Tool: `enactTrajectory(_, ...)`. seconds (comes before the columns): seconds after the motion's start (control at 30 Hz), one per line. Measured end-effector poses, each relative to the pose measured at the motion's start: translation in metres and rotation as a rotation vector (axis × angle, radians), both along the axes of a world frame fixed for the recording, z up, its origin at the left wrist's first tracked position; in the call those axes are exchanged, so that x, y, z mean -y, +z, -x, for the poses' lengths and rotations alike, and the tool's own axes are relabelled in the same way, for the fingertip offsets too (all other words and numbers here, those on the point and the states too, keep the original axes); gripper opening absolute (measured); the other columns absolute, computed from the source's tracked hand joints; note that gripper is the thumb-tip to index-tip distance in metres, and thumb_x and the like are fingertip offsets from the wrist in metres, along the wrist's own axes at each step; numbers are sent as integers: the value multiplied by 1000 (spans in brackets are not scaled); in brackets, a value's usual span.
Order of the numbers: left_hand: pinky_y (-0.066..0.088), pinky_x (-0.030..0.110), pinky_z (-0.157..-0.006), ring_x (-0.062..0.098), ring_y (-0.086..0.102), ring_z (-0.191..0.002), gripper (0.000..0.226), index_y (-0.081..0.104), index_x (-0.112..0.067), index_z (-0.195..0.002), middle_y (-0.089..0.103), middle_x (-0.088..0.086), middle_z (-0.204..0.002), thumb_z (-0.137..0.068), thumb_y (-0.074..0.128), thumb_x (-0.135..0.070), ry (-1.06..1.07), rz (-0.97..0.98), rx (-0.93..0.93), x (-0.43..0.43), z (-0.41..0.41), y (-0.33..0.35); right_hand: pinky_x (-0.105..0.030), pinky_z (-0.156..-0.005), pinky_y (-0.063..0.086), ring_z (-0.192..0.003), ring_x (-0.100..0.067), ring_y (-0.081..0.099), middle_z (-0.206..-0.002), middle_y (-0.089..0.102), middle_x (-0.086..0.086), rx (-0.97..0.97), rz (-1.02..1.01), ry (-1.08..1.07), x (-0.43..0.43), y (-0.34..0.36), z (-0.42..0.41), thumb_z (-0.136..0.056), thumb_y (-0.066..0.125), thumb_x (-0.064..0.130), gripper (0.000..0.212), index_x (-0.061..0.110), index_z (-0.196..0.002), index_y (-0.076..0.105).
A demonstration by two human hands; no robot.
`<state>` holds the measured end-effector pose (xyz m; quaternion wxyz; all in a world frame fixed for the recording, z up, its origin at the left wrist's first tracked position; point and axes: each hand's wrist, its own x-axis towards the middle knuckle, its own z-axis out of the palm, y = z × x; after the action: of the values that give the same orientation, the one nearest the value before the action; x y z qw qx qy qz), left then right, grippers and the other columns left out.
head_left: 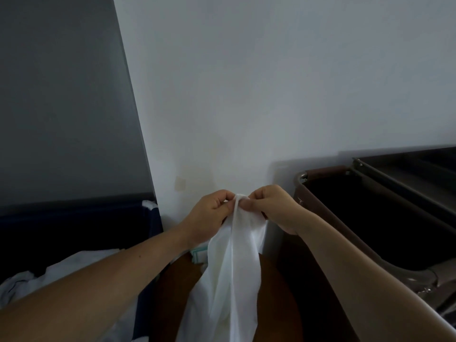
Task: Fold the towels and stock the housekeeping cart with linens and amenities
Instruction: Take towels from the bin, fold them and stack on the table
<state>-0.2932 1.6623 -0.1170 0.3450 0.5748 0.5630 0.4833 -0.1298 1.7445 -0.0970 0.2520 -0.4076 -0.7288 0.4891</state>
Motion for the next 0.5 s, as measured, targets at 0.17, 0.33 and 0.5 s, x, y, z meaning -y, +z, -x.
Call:
enactTrajectory(0.17, 57, 41, -70, 15, 66, -73, 27, 69, -19, -93, 69, -1, -79, -96, 56, -43, -3, -43, -55, 3, -4, 4, -28, -62, 54, -65, -19, 69, -71, 73, -6, 8, 15, 2, -1, 4, 1, -82, 80, 21, 18, 6, -73, 73)
enactTrajectory(0.33, 56, 54, -83, 32, 68, -89, 27, 69, -13, -103, 72, 12, -93, -95, 58, -36, -27, -64, -93, 5, 2, 8, -31, -66, 55, -64, -15, 66, -70, 72, -5, 14, -43, 44, -2, 2, -1, -79, 82, 26, 19, 12, -71, 74)
enactTrajectory(0.5, 55, 54, -82, 34, 65, -88, 22, 68, -14, -104, 69, 9, -93, -100, 51, -28, -26, -130, -133, 0, 11, 31, -27, -68, 51, -69, -9, 61, -78, 67, 7, -195, -135, 68, -7, 9, -8, -79, 82, 14, 20, 17, -90, 66)
